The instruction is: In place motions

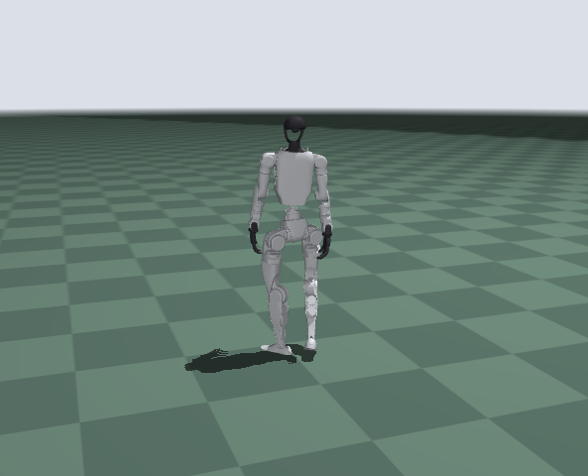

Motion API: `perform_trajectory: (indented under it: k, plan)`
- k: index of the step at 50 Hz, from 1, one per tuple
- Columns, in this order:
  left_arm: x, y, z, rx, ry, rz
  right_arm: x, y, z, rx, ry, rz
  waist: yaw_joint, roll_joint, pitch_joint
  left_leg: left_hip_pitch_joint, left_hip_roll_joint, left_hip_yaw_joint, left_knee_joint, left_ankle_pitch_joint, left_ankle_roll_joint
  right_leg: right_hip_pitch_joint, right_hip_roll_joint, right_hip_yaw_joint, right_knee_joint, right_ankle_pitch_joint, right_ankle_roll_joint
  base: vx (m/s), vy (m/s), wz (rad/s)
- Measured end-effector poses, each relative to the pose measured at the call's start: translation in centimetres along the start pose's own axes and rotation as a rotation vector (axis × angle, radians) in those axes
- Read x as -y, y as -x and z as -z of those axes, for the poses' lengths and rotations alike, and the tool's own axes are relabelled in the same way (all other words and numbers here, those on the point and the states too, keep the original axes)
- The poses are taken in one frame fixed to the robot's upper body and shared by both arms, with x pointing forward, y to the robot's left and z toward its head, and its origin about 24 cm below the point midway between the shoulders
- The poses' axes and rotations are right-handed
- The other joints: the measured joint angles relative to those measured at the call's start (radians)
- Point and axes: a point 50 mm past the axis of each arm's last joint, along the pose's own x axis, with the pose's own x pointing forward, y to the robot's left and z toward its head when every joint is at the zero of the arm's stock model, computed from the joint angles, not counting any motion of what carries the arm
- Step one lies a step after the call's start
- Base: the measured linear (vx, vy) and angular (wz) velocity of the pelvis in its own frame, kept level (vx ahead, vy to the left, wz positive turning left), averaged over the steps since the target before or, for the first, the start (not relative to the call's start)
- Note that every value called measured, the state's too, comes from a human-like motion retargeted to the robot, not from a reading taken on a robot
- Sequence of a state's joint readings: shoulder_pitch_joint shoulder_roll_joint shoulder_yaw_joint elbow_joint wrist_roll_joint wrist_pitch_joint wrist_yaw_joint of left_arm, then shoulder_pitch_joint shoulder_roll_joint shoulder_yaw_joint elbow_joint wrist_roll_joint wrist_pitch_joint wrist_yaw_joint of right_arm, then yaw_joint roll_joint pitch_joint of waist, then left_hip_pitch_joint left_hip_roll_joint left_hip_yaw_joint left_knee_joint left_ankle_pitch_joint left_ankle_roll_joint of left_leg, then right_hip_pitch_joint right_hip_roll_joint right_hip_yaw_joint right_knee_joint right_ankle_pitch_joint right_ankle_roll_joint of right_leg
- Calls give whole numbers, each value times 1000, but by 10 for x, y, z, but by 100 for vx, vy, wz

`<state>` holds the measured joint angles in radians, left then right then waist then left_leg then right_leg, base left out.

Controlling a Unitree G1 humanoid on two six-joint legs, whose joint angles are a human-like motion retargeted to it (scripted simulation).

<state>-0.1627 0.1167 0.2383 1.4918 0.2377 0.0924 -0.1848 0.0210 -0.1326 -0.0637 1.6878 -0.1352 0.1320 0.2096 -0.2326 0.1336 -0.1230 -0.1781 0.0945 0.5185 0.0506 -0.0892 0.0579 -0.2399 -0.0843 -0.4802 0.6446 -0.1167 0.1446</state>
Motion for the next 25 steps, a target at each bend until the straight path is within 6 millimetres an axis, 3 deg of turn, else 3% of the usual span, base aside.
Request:
perform_trajectory:
  k: [5, 8, 10, 14, 18, 22, 25]
  plan:
    - [6, 1, -26, 76, -144, 32, -14, -5, 12, -20, -15, -59, -105, -42, 31, 14, -85, -170, -27, 28, 20, -43, 49, 166, -360, -59, -27, -15, -36, 192]
    - [14, 0, -26, 94, -197, 57, -18, -7, 18, -40, 41, -62, -95, -105, 73, 85, -139, -232, -28, 24, 24, 17, 63, 235, -522, -30, -91, -1, -20, 117]
    - [12, 0, -18, 65, -224, 71, -21, -8, 21, -58, 105, -73, -9, -155, 49, 95, -159, -197, -11, 11, 12, 59, 14, 132, -525, -19, -71, 4, -15, 0]
    - [13, -3, 21, -71, -272, 33, -27, -8, 6, -27, 185, -87, 50, -180, 39, 80, -173, -294, 41, 7, 14, 124, -19, 18, -544, -42, -51, -3, -14, 119]
    - [7, 1, 59, -184, -174, 9, -16, -1, -31, 103, 329, 26, -201, -136, 75, 78, -186, -594, 88, 27, 2, 173, -34, -264, -566, -10, -51, -2, -7, 308]
    - [7, 8, 102, -316, -83, 1, -3, 8, -57, 189, 429, 152, 86, -181, -21, 67, -173, -295, 82, -14, -8, 127, -8, 20, -547, -63, -46, -1, 4, -272]
    - [4, 13, 120, -367, -49, -20, -5, 12, -72, 263, 374, 145, 23, -173, -8, 71, -184, -372, 105, -8, -8, 138, -21, -55, -550, -45, -50, -7, 2, 66]
